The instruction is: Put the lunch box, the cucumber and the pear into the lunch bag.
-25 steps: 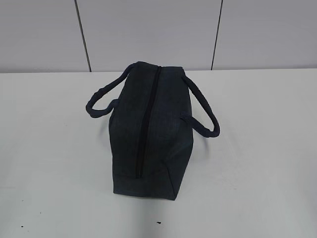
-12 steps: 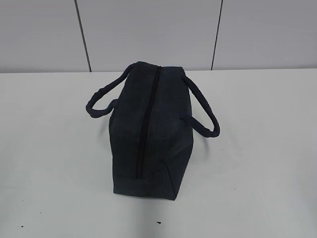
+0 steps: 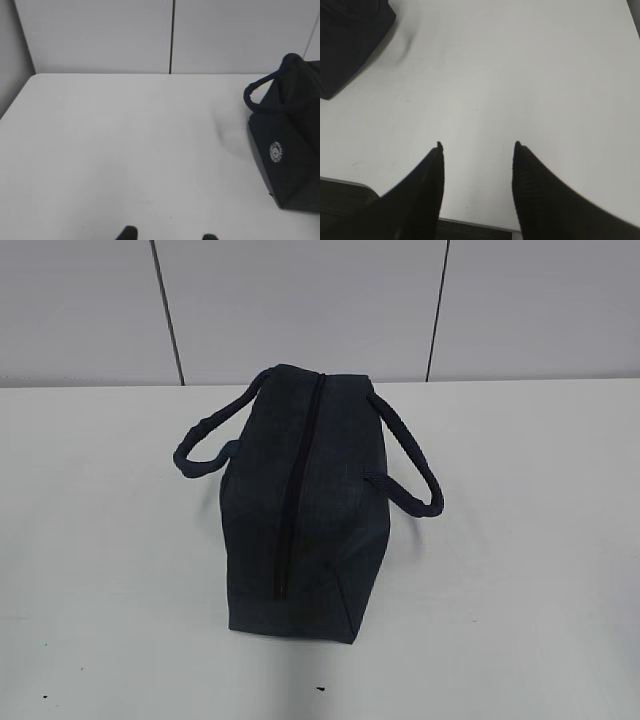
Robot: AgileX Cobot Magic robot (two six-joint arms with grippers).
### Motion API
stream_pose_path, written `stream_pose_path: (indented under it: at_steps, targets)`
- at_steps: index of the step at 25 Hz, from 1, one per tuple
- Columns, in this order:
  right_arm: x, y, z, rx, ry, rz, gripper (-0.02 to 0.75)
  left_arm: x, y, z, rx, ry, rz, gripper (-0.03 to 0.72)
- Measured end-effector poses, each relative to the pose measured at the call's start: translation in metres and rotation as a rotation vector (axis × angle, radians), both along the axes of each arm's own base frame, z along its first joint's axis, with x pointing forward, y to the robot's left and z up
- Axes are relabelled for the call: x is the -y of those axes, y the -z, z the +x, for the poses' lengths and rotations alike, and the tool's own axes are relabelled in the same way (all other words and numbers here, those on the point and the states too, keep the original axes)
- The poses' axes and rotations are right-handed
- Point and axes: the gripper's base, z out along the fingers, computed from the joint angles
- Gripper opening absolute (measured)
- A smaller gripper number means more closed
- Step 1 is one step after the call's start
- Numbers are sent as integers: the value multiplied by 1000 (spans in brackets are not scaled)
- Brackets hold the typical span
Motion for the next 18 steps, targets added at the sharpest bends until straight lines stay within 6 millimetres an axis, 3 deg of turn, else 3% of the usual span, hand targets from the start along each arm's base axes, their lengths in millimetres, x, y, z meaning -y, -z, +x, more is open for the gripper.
stream_pose_path:
  at_steps: [18]
  targets:
    - [-1,0,0,2,34,2,358,1,0,0,0,-54,0,246]
